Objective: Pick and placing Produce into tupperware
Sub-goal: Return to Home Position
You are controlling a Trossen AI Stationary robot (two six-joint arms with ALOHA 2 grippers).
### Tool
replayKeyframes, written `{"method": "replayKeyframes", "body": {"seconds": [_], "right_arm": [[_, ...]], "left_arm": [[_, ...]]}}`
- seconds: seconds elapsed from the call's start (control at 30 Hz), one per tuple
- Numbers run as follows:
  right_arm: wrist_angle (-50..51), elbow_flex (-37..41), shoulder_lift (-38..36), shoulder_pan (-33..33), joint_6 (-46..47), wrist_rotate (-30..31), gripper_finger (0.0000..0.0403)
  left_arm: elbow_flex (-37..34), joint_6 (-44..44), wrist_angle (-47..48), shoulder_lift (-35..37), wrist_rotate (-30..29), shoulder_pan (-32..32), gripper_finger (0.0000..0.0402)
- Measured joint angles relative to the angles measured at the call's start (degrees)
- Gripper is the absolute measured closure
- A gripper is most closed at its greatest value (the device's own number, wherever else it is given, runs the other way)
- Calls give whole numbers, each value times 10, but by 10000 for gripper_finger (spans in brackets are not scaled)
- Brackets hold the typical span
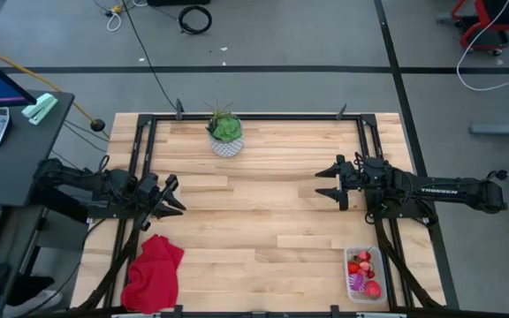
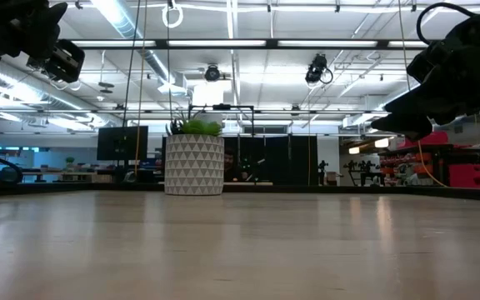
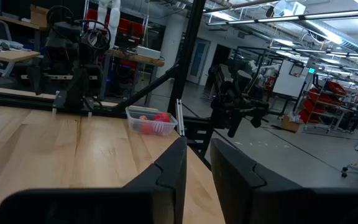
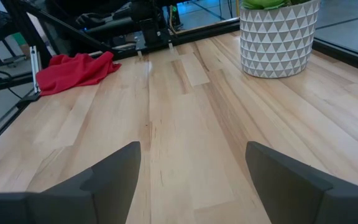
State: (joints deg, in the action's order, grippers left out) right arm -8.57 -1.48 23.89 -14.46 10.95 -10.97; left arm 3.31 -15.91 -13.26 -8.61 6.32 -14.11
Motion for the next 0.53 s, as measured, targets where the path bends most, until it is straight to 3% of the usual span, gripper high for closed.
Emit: {"method": "replayKeyframes", "body": {"seconds": [0.53], "right_arm": [[0, 0, 0, 0, 0, 0, 103]], "left_arm": [[0, 0, 0, 0, 0, 0, 323]]}}
